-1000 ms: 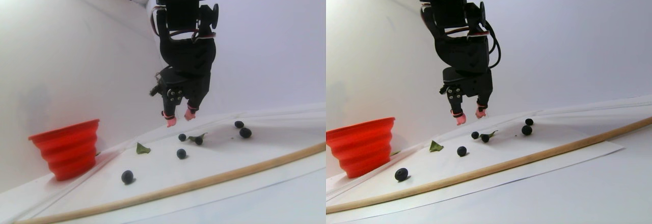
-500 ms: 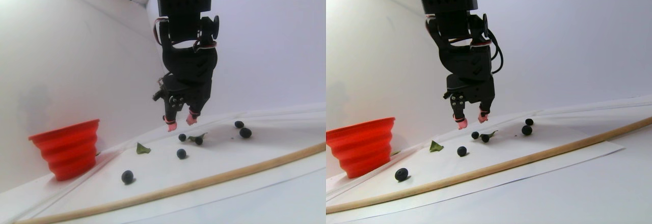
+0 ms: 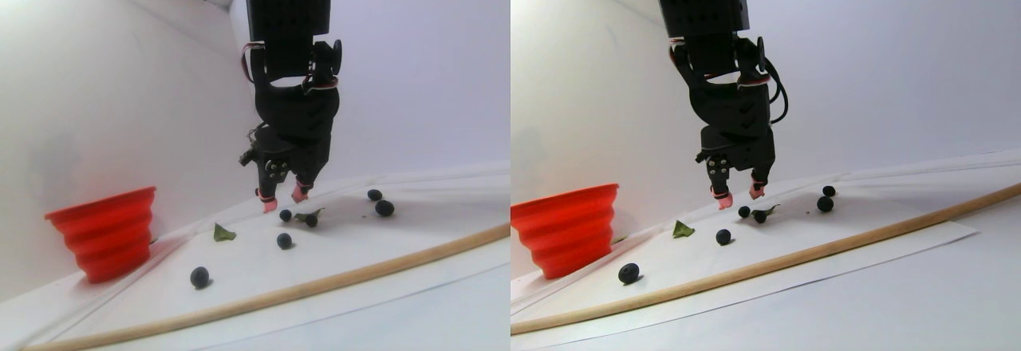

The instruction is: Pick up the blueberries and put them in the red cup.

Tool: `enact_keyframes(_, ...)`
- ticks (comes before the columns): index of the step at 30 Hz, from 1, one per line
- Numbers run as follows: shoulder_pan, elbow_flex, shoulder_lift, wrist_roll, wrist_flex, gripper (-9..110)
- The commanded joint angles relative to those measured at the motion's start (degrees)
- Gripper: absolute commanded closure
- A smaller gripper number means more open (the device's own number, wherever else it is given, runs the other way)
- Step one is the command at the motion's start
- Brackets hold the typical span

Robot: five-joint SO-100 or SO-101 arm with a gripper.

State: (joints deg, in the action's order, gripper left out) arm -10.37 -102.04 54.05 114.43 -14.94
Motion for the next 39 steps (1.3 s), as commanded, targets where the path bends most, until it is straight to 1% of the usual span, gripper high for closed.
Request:
enact_keyframes(1, 0.53, 5.01, 1.58, -0.7, -1.58, 80)
enact_keyframes(39, 1.14, 10.72, -6.06, -0.26, -3.34, 81)
